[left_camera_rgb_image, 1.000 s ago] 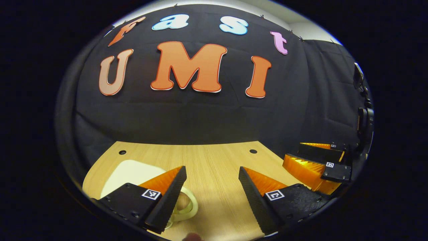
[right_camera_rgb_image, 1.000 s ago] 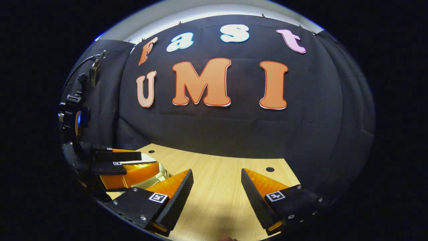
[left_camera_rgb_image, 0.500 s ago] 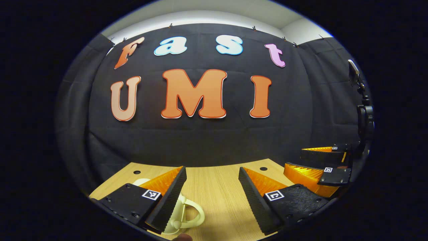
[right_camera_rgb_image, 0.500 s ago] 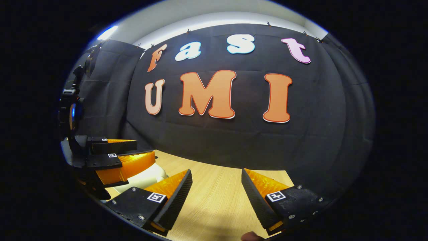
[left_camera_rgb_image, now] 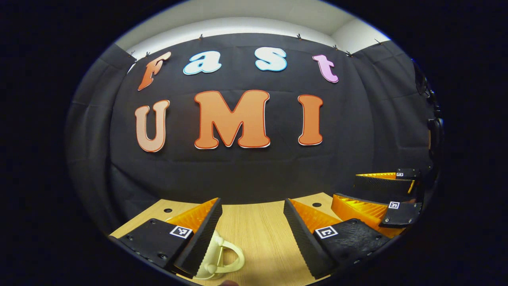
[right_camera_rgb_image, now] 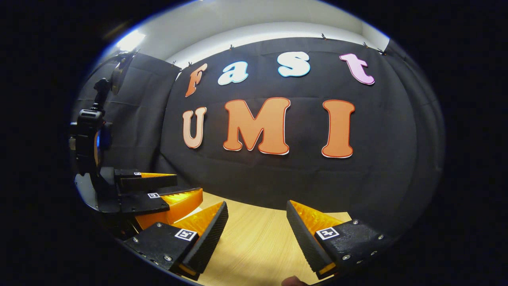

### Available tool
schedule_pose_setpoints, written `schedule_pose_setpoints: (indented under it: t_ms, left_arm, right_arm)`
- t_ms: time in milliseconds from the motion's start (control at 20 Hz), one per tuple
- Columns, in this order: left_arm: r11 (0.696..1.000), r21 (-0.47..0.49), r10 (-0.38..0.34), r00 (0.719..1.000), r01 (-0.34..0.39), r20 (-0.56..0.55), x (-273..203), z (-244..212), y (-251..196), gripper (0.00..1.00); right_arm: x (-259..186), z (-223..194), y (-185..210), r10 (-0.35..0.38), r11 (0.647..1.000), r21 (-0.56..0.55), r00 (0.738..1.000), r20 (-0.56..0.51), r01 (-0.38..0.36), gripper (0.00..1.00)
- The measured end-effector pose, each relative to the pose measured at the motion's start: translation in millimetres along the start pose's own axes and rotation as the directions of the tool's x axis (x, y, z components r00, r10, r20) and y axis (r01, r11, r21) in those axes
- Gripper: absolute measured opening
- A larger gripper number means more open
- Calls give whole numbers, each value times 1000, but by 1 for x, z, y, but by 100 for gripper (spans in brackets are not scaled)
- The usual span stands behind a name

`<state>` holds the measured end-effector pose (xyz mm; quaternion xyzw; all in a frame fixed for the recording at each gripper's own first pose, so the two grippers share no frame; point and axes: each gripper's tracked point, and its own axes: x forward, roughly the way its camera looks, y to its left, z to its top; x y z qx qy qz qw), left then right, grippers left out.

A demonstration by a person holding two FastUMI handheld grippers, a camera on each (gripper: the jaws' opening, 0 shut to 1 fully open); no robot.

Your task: First open the suitcase, pack the skin care products into it, and then close the suitcase.

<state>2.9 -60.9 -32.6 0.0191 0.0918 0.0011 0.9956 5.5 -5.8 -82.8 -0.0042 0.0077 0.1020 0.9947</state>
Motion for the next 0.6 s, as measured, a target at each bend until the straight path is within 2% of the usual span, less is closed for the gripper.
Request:
schedule_pose_setpoints:
  t_ms: [50,100,300,600]
  left_arm:
    - [1000,-8,2,1000,-2,-5,0,-2,2,96]
    - [1000,-13,9,1000,-9,-9,1,-3,5,96]
    - [999,-34,10,1000,-11,-27,5,-7,8,96]
    - [998,-55,-2,999,-1,-54,7,-17,5,96]
  right_arm:
    - [2,2,1,3,1000,1,1000,2,-3,98]
    - [4,4,-1,-1,1000,1,1000,6,1,94]
    - [2,10,-11,-32,999,7,999,19,32,94]
    - [-11,-1,-5,-17,999,30,1000,-4,17,94]
